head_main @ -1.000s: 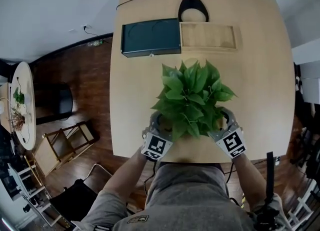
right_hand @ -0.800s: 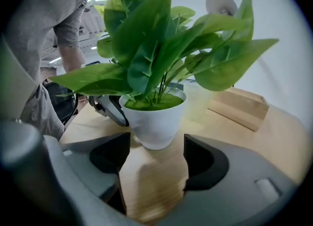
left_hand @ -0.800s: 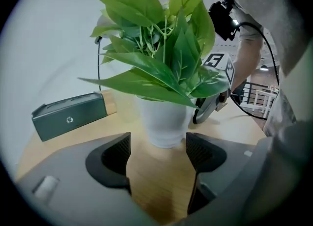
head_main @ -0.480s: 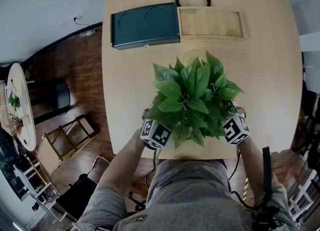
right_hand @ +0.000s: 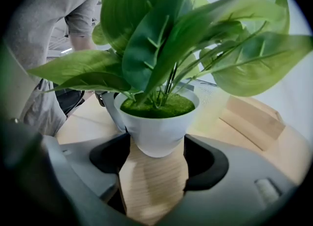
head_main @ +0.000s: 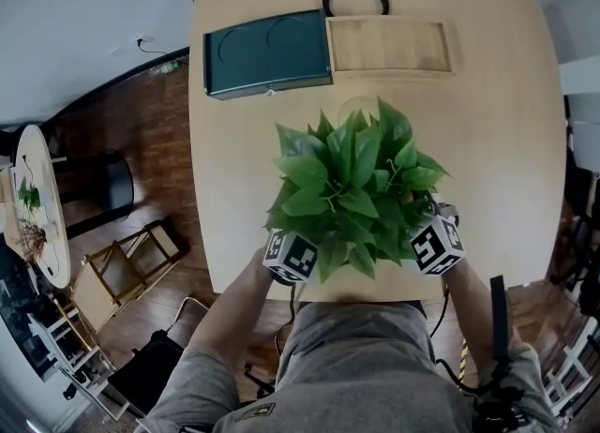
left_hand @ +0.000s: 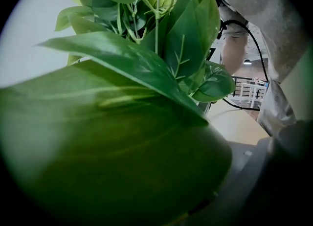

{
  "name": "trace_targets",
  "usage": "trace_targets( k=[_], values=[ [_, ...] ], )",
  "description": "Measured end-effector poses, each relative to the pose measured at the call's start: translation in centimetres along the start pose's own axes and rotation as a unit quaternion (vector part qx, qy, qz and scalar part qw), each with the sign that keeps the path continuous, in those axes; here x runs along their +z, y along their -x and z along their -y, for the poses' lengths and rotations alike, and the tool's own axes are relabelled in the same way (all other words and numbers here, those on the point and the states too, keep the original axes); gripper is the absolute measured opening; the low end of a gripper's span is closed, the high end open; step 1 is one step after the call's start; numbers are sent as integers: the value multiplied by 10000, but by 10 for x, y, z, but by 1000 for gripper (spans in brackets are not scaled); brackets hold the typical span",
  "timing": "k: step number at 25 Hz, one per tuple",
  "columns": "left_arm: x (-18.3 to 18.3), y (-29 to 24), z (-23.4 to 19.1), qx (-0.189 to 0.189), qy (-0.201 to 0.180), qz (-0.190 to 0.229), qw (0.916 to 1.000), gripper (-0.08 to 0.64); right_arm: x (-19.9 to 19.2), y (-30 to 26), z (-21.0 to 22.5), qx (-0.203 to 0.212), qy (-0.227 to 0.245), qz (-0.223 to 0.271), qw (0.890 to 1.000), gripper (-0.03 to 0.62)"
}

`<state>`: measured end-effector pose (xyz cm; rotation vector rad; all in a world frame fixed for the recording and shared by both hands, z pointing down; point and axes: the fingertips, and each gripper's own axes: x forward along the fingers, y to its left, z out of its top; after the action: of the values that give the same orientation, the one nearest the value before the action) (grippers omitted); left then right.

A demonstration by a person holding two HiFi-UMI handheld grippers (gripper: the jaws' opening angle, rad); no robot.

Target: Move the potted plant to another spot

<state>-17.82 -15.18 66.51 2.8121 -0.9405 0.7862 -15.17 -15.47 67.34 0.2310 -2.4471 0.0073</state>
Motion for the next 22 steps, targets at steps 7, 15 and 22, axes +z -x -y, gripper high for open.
trace_targets(
  k=[7,15,22],
  values=[
    [9,1,1,103,-2,-84,9999,362,9,11,3,-11,92,74,9999,350],
    [42,21,22,528,-121,11,9985,360,27,52,-13,-48,378,205,9991,350],
    [91,36,38,804,-292,278,9959,360,50,99,-18,-156,769,420,9960,348]
  ],
)
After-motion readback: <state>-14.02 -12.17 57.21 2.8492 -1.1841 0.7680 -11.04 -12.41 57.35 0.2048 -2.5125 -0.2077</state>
